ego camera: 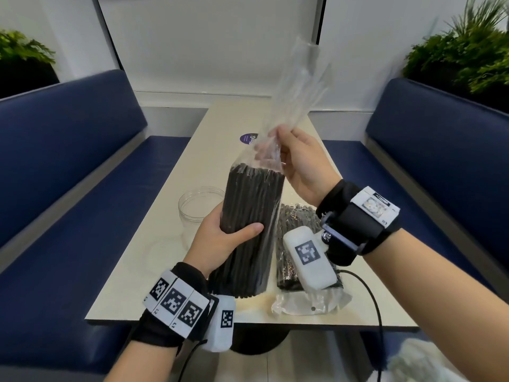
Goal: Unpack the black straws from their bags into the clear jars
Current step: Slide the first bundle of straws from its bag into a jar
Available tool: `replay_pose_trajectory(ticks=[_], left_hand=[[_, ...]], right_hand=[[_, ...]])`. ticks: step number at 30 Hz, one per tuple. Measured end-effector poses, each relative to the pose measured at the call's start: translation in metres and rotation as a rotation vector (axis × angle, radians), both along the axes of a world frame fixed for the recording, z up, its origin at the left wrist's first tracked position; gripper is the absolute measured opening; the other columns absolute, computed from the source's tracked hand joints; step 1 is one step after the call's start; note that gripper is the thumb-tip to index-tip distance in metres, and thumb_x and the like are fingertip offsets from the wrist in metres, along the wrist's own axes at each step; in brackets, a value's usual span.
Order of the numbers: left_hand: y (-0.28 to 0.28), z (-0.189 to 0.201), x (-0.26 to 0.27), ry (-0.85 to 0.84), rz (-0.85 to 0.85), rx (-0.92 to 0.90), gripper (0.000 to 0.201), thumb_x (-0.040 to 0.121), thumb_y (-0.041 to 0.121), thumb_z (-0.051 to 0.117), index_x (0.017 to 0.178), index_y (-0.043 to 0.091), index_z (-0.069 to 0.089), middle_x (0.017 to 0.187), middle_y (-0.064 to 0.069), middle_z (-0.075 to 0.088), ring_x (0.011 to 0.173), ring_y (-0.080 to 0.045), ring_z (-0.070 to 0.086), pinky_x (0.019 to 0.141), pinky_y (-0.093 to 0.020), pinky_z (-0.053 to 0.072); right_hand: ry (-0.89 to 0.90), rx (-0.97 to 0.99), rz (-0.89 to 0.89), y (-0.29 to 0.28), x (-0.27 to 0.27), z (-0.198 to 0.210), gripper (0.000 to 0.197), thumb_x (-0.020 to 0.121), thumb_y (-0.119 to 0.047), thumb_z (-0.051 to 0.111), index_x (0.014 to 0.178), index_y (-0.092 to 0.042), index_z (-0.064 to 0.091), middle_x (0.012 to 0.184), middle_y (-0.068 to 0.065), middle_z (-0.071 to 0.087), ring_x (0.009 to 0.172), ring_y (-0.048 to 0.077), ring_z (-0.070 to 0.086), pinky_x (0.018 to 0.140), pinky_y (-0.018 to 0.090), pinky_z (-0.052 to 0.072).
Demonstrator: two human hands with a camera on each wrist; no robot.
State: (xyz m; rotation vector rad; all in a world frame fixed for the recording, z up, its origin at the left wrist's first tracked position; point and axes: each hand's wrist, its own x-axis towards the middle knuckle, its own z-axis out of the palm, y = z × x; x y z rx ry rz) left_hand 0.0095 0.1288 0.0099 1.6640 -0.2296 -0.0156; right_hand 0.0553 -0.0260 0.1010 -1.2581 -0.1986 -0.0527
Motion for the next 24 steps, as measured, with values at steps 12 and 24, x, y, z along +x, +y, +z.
replay_pose_trajectory(ticks=[12, 24], left_hand=[[0.021, -0.048, -0.01, -0.018, 0.139, 0.039, 0.058, 0.066, 0.0, 0.081, 0.104, 0.03, 0.05, 0.1, 0.016, 0.061, 0.085, 0.015, 0.059, 0.07, -0.003, 0.047], [0.014, -0.059, -0.009, 0.01, 0.2, 0.031, 0.046, 0.06, -0.004, 0.084, 0.098, 0.007, 0.06, 0.085, 0.014, 0.062, 0.072, 0.017, 0.061, 0.067, -0.004, 0.05]], right_hand=[[-0.117, -0.506, 0.303, 0.035, -0.026, -0.037, 0.022, 0.073, -0.014, 0.07, 0.094, -0.018, 0.064, 0.096, 0.007, 0.068, 0.093, 0.015, 0.064, 0.094, 0.029, 0.049], [-0.195, -0.376, 0.203, 0.064, -0.04, -0.048, 0.024, 0.087, -0.024, 0.052, 0.079, -0.008, 0.067, 0.08, 0.003, 0.067, 0.076, 0.009, 0.063, 0.081, 0.025, 0.049]])
